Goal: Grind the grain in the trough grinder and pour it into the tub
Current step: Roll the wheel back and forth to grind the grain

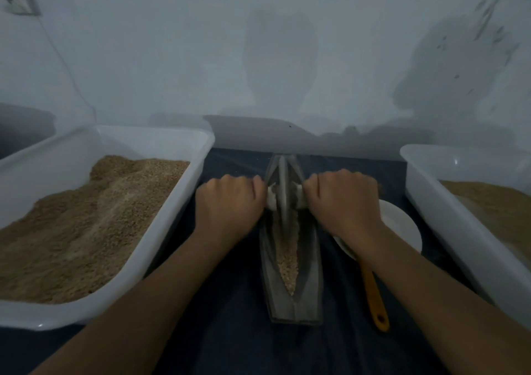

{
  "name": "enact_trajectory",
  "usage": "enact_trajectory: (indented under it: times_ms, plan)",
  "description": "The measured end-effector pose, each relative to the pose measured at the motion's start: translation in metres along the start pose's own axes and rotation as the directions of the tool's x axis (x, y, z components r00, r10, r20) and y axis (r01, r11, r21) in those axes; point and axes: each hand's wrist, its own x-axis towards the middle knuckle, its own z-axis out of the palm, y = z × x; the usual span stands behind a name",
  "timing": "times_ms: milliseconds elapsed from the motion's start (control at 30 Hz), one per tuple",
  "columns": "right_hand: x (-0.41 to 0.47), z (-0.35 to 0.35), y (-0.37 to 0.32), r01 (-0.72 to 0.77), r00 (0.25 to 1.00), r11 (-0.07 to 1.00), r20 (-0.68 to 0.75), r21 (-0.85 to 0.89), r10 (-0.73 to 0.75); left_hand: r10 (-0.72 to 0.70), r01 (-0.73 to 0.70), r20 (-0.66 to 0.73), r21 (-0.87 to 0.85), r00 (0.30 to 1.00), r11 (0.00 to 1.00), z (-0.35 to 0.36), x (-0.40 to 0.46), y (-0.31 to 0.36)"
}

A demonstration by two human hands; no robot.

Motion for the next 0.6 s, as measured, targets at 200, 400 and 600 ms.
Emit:
enact_trajectory:
  times_ms: [200,400,600]
  plan:
    - [-0.049,-0.019,0.003,0.183,0.967,0.982,-0.189,0.051,-0.170,-0.114,0.094,-0.063,-0.258,0.991,0.962,-0.022,-0.051,-0.003]
    - [0.012,0.012,0.002,-0.038,0.998,0.998,0.044,-0.043,0.040,-0.187,0.184,0.014,-0.254,0.982,0.949,-0.002,0.015,0.007]
    - [0.009,0.015,0.001,0.020,0.999,0.993,-0.043,-0.120,-0.025,-0.169,0.161,-0.024,-0.188,0.985,0.969,0.015,0.015,0.008]
